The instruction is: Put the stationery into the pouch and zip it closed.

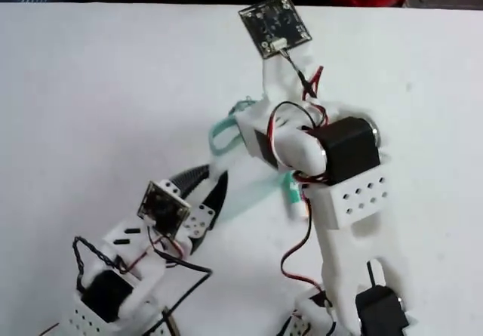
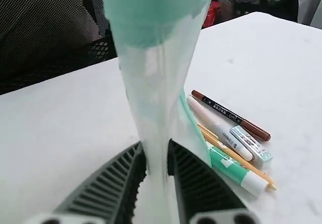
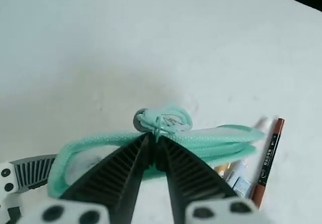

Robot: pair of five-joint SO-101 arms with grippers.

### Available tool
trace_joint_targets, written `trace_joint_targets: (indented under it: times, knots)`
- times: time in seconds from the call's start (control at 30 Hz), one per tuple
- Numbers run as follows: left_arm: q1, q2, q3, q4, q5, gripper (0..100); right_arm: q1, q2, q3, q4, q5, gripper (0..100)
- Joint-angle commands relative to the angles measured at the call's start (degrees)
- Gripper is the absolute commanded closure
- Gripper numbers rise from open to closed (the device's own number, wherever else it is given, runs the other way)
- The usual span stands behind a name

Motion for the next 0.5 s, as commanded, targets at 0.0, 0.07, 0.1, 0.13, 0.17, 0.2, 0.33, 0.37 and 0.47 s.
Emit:
trace_joint_targets:
  times: [0.0,0.07,0.1,0.13,0.17,0.2,0.33,0.37,0.47]
  knots:
    - [0.57,-0.04,-4.22,5.71,0.00,87,1.71,-0.48,-0.09,-0.66,3.08,98.0]
    - [0.57,-0.04,-4.84,6.42,0.00,87,1.45,-0.57,-0.09,0.04,4.31,98.0]
    - [0.48,-0.04,-5.10,6.51,0.09,87,1.45,-0.57,-0.26,0.48,4.40,98.0]
    - [0.48,-0.04,-5.54,6.59,0.79,87,1.45,-0.57,-0.35,0.84,4.66,98.0]
    - [0.40,-0.04,-6.15,6.68,2.37,87,1.45,-0.57,-0.26,1.10,4.92,98.0]
    - [-0.40,-0.04,-7.03,6.86,4.31,86,1.45,-0.57,-0.26,1.36,5.01,98.0]
    - [-5.93,-0.04,-12.22,9.67,9.67,85,1.45,-0.57,-0.26,2.33,5.01,98.0]
    - [-6.73,-0.04,-13.10,10.55,10.55,83,1.45,-0.57,-0.26,2.33,5.01,98.0]
    - [-7.25,-0.04,-13.89,9.93,11.08,80,0.57,-0.57,-0.18,2.33,5.10,98.0]
